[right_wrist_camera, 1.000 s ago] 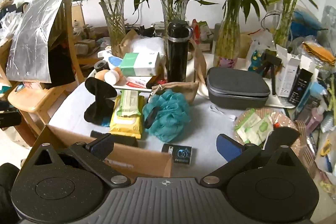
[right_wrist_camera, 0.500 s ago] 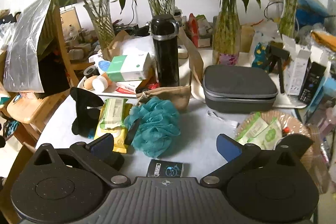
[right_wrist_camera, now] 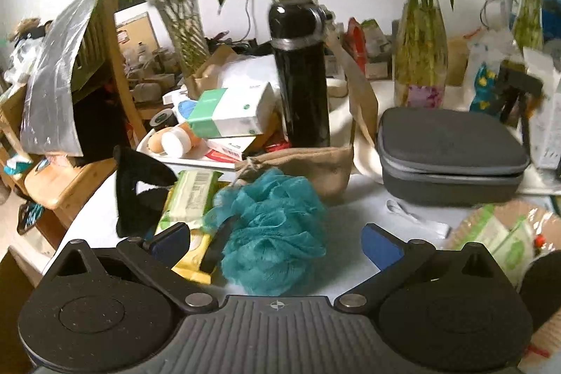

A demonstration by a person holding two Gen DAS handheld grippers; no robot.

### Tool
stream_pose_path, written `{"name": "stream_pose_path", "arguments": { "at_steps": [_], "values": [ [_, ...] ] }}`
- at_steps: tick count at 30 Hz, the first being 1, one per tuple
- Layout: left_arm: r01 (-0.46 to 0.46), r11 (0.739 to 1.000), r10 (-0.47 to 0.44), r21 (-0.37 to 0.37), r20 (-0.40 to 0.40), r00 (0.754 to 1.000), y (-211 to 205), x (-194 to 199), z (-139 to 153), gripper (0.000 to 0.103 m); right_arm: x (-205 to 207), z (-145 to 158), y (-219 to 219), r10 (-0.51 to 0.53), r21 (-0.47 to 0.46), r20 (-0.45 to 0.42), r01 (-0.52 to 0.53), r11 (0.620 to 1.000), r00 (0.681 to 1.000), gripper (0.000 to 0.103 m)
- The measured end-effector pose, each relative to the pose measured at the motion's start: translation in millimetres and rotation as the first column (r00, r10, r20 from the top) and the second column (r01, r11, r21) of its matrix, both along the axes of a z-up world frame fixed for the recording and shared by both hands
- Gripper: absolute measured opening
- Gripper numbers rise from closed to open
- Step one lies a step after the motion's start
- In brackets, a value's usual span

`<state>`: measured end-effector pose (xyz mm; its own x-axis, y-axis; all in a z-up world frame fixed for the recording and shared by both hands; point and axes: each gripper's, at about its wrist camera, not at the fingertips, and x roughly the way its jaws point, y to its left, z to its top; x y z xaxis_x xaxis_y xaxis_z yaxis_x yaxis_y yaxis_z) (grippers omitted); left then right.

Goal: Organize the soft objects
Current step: 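Close the right gripper on the teal mesh bath sponge, then lift the teal sponge with the right gripper while the left gripper grasps the black headband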

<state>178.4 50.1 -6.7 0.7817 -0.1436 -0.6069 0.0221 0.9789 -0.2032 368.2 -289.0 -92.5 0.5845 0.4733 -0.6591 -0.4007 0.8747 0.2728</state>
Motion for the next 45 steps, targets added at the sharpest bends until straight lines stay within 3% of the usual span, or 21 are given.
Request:
{"name": "stream_pose_path", "arguments": {
  "at_steps": [7, 9, 15, 18, 20, 23, 27, 38, 43, 44, 45],
  "values": [
    [-0.018, 1.000, 0.018, -0.016, -0.008, 1.000, 7, 2, -6, 0.103, 29, -22, 2, 0.026, 0.075, -0.072, -0.021, 0.997, 0.997, 0.101],
    [-0.020, 1.000, 0.020, -0.018, -0.009, 1.000, 9, 2, -6, 0.103, 38, -29, 6, 0.029, 0.082, -0.092, -0.021, 0.996, 0.995, 0.092],
    [-0.030, 0.999, 0.030, -0.017, -0.018, 0.999, 12, 2, -9, 0.103, 62, -52, 12, 0.015, 0.131, -0.180, 0.008, 0.991, 0.984, 0.089],
    [-0.036, 0.999, 0.036, -0.018, -0.023, 0.999, 13, 3, -10, 0.103, 71, -67, 11, 0.006, 0.178, -0.257, 0.042, 0.983, 0.966, 0.064],
    [-0.040, 0.999, 0.040, -0.020, -0.022, 0.999, 14, 4, -9, 0.103, 70, -71, 12, 0.011, 0.190, -0.272, 0.043, 0.981, 0.962, 0.054],
    [-0.041, 0.999, 0.041, -0.021, -0.018, 0.999, 14, 6, -8, 0.103, 64, -64, 15, 0.015, 0.178, -0.255, 0.031, 0.984, 0.967, 0.033],
    [-0.034, 0.999, 0.034, -0.007, -0.010, 0.999, 12, 9, -6, 0.103, 54, -51, 15, 0.010, 0.148, -0.204, 0.020, 0.989, 0.979, 0.022],
    [0.008, 1.000, -0.008, 0.019, 0.011, 1.000, 11, 31, -6, 0.103, 17, 3, 3, -0.025, 0.097, -0.037, 0.028, 0.995, 0.999, 0.018],
    [0.076, 0.996, -0.077, 0.051, 0.010, 0.997, 6, 58, -13, 0.103, 5, 14, -6, -0.056, 0.075, 0.005, 0.055, 0.996, 0.998, 0.018],
    [0.090, 0.994, -0.091, 0.067, 0.009, 0.996, 6, 64, -15, 0.099, 3, 15, -8, -0.068, 0.067, 0.008, 0.067, 0.995, 0.998, 0.018],
    [0.097, 0.992, -0.099, 0.086, 0.012, 0.995, 6, 70, -17, 0.088, 2, 15, -11, -0.081, 0.063, 0.008, 0.081, 0.995, 0.997, 0.018]
  ]
}}
